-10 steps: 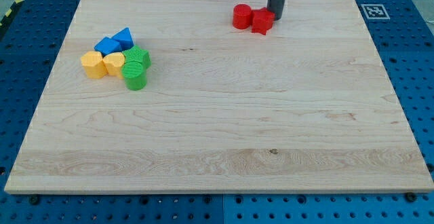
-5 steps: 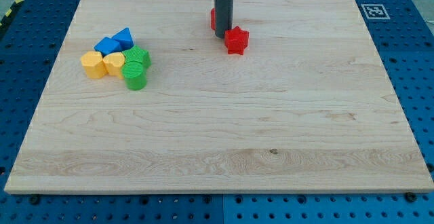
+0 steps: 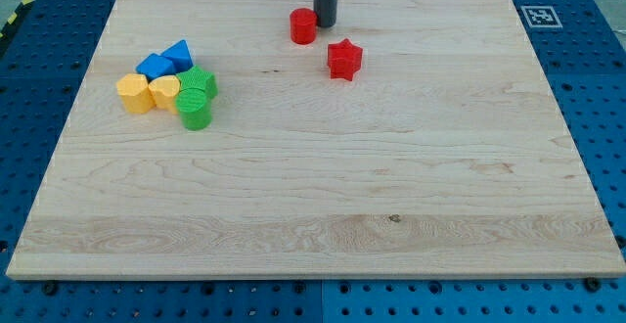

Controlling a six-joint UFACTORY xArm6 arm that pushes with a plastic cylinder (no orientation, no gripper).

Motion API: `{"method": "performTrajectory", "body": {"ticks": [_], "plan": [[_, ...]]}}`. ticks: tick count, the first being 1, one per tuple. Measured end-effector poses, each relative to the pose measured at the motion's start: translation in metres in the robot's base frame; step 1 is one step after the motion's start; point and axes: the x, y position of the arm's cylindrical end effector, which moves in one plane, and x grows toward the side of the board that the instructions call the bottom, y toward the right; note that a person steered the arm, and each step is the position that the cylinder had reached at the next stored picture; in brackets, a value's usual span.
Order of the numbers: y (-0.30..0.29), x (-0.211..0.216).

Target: Move the red circle to the right side of the blue triangle

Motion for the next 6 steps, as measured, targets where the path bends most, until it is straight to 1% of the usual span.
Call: {"method": "performTrajectory", "body": {"ticks": [2,4,6], "plan": [[-0.035,0.017],[-0.067,0.054],[-0.098,0.059]]}}
